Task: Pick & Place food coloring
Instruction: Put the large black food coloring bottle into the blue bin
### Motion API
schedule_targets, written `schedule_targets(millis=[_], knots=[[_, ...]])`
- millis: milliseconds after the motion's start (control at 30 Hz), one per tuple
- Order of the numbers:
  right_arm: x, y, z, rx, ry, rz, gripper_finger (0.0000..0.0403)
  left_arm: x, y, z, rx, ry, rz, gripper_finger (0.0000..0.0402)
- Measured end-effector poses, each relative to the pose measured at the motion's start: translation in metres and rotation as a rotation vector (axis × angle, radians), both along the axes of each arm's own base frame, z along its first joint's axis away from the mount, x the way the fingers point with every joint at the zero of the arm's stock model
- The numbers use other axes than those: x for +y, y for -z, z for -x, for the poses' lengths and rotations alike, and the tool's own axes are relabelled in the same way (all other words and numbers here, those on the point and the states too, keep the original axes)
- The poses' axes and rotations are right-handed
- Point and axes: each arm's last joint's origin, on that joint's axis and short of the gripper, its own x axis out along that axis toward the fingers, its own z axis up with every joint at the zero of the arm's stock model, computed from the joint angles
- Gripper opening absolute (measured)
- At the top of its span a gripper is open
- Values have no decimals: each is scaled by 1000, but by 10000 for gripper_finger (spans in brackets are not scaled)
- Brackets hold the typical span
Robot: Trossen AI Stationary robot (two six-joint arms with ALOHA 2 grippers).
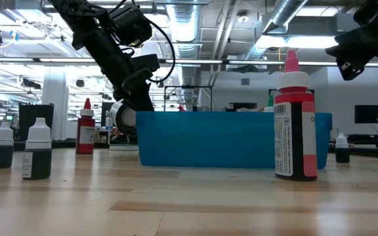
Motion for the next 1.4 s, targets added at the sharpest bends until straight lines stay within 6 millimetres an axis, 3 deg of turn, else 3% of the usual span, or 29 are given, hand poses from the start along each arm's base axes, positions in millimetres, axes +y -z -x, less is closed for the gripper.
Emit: schedule_targets(millis=[333,500,700,1033,1400], knots=[[0,0,0,1,2,-12,98,0,-6,3,-27,-32,10,109],[0,0,0,1,1,-12,98,-1,-24,10,-92,-44,-14,123],[0,0,0,2,2,-11,98,-4,-53,24,-204,-45,-34,110],[0,0,0,6,2,-10,98,-11,-96,43,-472,-6,10,116],[0,0,0,6,1,-10,98,-17,-115,39,-680,182,169,119]])
